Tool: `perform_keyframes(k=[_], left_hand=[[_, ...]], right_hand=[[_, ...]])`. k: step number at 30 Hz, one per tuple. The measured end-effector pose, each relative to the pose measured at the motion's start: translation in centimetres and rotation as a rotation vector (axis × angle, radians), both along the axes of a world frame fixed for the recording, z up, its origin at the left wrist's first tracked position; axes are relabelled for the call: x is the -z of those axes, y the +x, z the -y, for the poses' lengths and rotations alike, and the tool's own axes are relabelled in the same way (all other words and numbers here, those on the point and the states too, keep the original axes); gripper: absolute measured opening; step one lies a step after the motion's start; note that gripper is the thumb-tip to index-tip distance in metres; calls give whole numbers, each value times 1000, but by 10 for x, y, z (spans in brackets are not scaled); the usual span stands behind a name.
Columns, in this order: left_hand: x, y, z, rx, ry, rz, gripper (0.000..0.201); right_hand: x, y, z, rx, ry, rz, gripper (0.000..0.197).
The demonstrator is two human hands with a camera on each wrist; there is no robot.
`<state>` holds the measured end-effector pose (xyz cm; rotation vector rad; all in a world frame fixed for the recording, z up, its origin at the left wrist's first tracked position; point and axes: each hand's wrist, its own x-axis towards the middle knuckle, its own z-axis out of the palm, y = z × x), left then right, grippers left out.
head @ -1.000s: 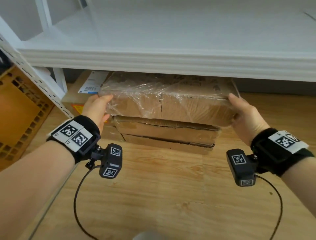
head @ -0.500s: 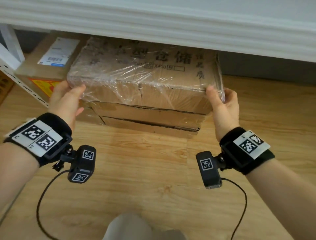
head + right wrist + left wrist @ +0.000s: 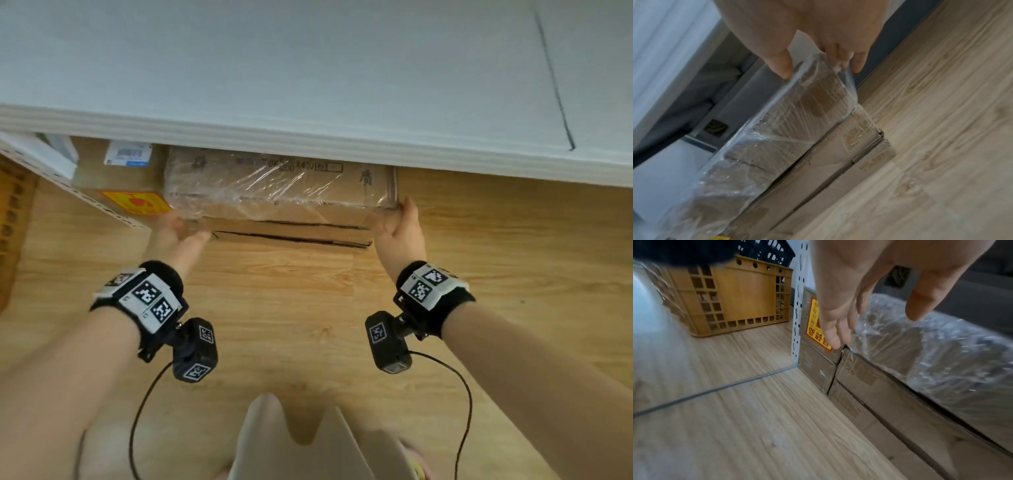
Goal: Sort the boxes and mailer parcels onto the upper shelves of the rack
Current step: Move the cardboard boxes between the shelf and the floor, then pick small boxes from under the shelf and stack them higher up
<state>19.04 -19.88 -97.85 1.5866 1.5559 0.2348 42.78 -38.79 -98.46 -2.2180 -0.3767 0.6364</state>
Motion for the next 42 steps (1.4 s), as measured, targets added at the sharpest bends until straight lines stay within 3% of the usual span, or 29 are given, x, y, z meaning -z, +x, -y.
perform_keyframes(k=[3, 7, 13, 19, 25, 30, 34, 42], left_hand=[[-49, 2, 25, 184, -2, -53, 55], [-142, 4, 59, 471, -9, -95, 45], [-340, 3, 87, 767, 68, -26, 40], [-553, 8, 82, 882, 314, 129, 31], [-746, 13, 67, 995, 616, 240, 28], [-865, 20, 58, 1050, 855, 269, 26], [-929, 35, 59, 1052, 950, 308, 25], [-1014, 105, 76, 1012, 974, 463, 31]], right_hand=[[-45, -11, 11, -129, -193, 0, 72], [-137, -32, 30, -426, -323, 27, 60], [-346, -56, 48, -856, -299, 254, 51], [-565, -68, 55, -1048, -212, 613, 49], [-750, -73, 69, -1004, -105, 895, 46], [-862, -71, 86, -875, -64, 1081, 46], [-924, -58, 105, -748, -67, 1205, 48], [-1018, 4, 148, -427, -91, 1326, 51]])
